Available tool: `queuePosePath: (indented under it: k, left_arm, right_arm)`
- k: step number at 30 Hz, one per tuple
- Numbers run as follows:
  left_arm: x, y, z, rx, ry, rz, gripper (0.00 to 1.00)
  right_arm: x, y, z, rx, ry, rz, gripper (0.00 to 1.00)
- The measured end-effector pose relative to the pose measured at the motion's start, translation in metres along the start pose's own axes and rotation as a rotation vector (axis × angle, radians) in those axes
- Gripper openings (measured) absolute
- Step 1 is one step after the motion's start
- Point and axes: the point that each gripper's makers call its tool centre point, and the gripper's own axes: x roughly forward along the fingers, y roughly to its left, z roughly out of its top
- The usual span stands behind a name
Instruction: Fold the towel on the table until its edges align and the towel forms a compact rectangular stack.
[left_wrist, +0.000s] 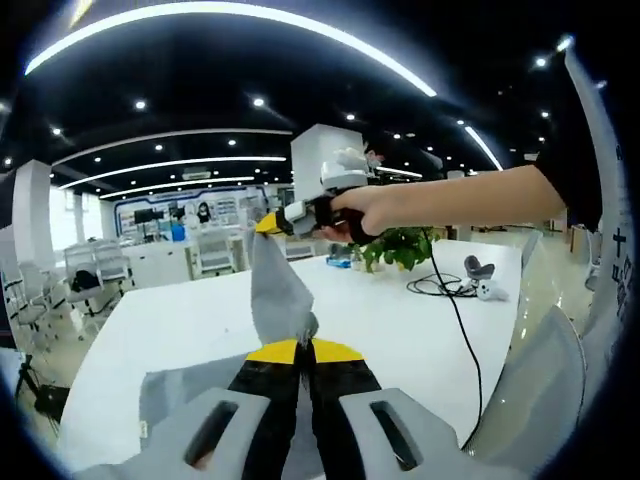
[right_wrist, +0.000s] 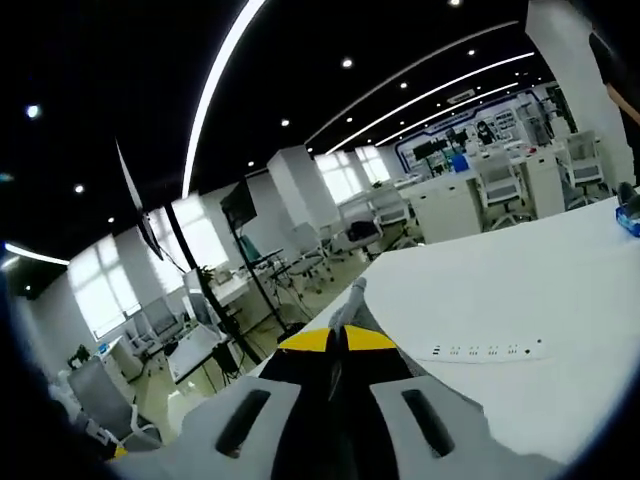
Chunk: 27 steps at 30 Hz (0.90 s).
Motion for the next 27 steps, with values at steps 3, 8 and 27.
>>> queuePosePath:
  k: [3,8,27]
  left_arm:
    - [-0.008,0.017,-0.005,-0.022,0.002,0.048,0.03]
    - [-0.016,0.034,-0.019,-0.048,0.011,0.091,0.03]
    - [-0.031,0.070,-0.075,-0.152,0.086,0.192,0.03]
  right_arm:
    - [0.010,0.008,-0.002,-0.002,0.001,0.012,0.01]
    - [0.024,0.012,-0.012,-0.010,0.030,0.020,0.01]
    - [0.083,0.016,-0.058,-0.028,0.140,0.041,0.01]
